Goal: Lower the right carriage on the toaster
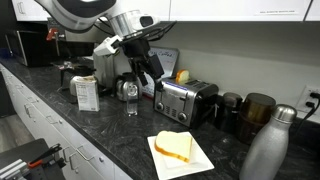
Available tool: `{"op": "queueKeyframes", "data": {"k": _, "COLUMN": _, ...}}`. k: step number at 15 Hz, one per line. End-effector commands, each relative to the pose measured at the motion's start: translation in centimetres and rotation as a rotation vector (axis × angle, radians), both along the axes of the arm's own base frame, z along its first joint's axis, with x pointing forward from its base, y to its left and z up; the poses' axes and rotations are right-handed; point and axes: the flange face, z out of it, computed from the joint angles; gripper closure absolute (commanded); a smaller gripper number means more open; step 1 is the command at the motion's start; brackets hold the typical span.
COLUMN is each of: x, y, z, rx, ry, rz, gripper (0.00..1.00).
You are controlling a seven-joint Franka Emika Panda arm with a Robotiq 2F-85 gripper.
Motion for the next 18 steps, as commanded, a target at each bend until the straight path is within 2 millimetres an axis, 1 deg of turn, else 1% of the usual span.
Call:
{"op": "queueKeyframes", "data": {"k": 1, "x": 0.5, "y": -0.2, "z": -0.2, "rx": 0.001, "ry": 0.01, "rz": -0.001, "gripper": 0.0}}
{"op": "queueKeyframes", "data": {"k": 3, "x": 0.8, "y": -0.4, "z": -0.1, "rx": 0.0, "ry": 0.012, "rz": -0.001, "gripper": 0.0}}
{"op": "queueKeyframes", "data": {"k": 11, "x": 1.0, "y": -0.6, "z": -0.2, "rx": -0.003, "ry": -0.004, "rz": -0.014, "gripper": 0.0}}
{"op": "queueKeyframes", "data": {"k": 12, "x": 1.4, "y": -0.8, "z": -0.2, "rx": 0.026, "ry": -0.022, "rz": -0.038, "gripper": 0.0}}
{"op": "queueKeyframes", "data": {"k": 15, "x": 2.7, "y": -1.4, "z": 0.8, "rx": 0.038, "ry": -0.098, "rz": -0.056, "gripper": 0.0}}
{"op": "queueKeyframes", "data": {"k": 17, "x": 3.9, "y": -2.1, "z": 1.1, "rx": 0.036, "ry": -0.142, "rz": -0.055, "gripper": 0.0}}
{"op": "queueKeyframes", "data": {"k": 18, "x": 4.7, "y": -2.4, "z": 0.9, "rx": 0.044, "ry": -0.159, "rz": -0.053, "gripper": 0.0}}
